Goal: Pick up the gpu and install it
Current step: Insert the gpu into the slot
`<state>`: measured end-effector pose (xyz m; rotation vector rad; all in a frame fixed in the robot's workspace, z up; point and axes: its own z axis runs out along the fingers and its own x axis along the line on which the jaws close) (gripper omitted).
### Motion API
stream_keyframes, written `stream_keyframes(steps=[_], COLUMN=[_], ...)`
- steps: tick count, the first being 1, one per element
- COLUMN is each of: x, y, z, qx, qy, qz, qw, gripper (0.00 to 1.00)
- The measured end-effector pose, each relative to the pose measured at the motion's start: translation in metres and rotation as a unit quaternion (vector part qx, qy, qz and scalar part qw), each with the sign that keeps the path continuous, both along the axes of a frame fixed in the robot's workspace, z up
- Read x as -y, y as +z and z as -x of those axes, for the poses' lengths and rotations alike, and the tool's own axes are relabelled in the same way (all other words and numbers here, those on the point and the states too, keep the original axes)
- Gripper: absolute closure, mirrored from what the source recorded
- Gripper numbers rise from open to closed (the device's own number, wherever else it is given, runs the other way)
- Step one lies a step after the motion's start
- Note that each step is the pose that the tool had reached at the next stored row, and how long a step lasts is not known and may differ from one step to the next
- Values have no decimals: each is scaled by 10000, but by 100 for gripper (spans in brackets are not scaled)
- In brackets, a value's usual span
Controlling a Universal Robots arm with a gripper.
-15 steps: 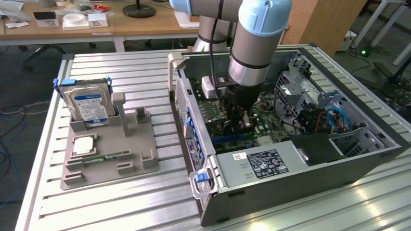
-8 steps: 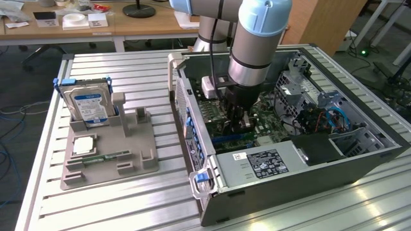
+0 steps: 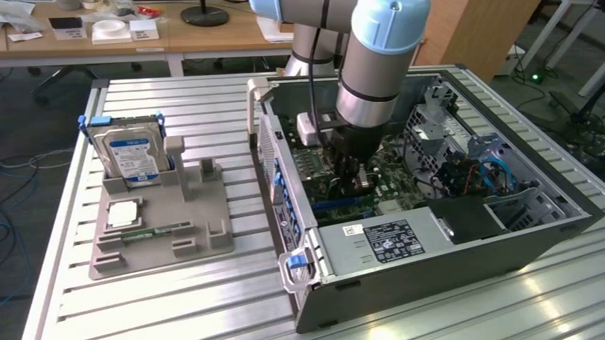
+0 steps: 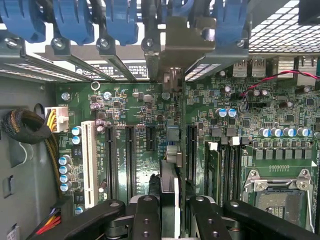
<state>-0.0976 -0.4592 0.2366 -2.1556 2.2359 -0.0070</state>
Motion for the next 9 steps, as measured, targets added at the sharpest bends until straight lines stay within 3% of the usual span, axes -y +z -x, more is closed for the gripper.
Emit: stream_keyframes(steps=[9], x=[5], y=[-16], z=[0], qx=[1], qy=[-2], qz=[-1], qw=[10000], gripper=[73])
